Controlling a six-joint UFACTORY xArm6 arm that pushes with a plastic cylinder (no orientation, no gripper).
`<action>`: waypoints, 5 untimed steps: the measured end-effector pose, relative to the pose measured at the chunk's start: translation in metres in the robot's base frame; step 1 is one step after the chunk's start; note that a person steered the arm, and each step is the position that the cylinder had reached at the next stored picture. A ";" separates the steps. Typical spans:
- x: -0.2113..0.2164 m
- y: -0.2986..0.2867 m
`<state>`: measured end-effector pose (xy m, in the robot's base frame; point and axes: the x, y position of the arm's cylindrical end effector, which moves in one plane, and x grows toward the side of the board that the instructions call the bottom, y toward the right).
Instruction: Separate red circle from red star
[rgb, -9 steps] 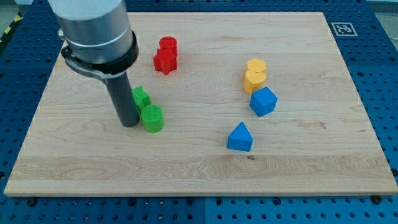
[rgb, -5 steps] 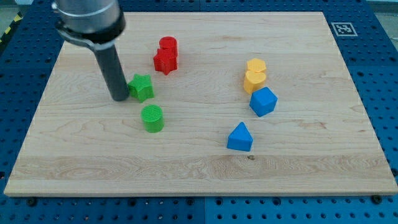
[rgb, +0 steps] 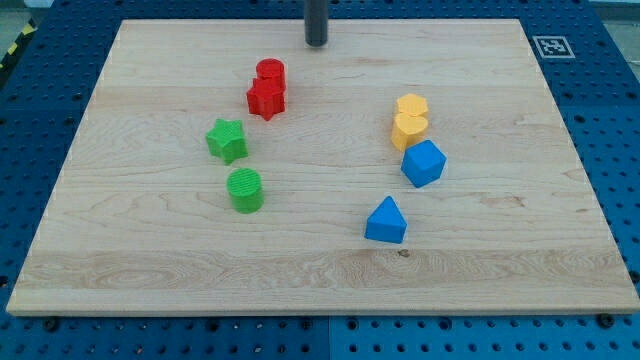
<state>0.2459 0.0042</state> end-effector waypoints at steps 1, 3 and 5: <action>0.036 0.012; 0.040 0.003; 0.016 -0.056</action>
<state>0.2619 -0.0521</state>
